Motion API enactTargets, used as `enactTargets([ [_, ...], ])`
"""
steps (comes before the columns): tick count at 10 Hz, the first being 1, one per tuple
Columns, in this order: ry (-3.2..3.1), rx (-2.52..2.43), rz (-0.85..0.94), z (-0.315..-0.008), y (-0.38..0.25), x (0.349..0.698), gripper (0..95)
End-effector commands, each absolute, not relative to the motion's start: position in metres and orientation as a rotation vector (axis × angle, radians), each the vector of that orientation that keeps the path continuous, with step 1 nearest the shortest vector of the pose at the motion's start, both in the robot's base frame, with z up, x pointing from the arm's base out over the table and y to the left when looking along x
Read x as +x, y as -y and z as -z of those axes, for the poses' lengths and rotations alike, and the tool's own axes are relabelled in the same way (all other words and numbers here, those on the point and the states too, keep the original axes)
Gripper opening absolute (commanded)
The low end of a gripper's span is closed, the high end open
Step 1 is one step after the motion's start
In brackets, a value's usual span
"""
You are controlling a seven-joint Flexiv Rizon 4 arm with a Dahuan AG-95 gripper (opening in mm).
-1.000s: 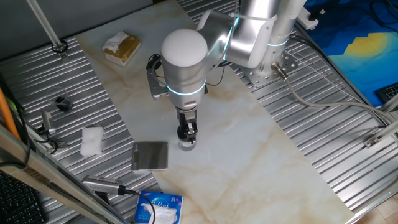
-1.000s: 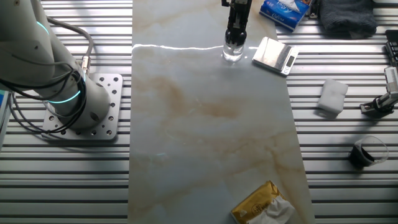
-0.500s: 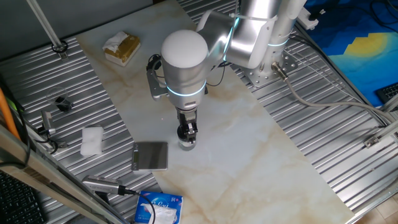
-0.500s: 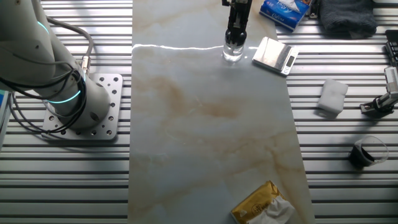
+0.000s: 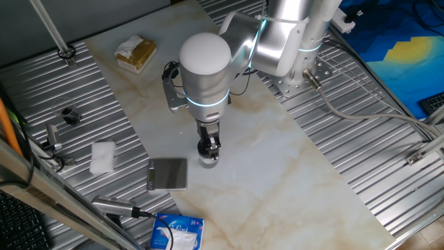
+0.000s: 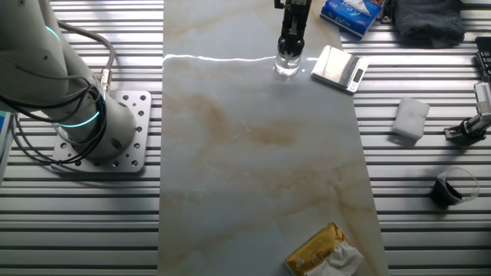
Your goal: Screw the lid onto the jar
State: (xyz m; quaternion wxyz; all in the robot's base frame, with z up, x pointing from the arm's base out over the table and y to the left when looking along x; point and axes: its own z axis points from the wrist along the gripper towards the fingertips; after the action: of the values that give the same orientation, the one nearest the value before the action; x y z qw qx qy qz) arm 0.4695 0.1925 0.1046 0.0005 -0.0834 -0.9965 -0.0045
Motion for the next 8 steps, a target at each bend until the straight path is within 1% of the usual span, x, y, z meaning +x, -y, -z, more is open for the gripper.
enactTargets([
  [1,3.132,-0.245,0.013,-0.1049,-0.1927,0.4698,57.0],
  [2,3.133,-0.234,0.011,-0.1049,-0.1927,0.4698,76.0],
  [6,3.141,-0.165,0.008,-0.104,-0.1925,0.4692,76.0],
  [8,3.145,-0.071,0.04,-0.1039,-0.1927,0.4693,76.0],
])
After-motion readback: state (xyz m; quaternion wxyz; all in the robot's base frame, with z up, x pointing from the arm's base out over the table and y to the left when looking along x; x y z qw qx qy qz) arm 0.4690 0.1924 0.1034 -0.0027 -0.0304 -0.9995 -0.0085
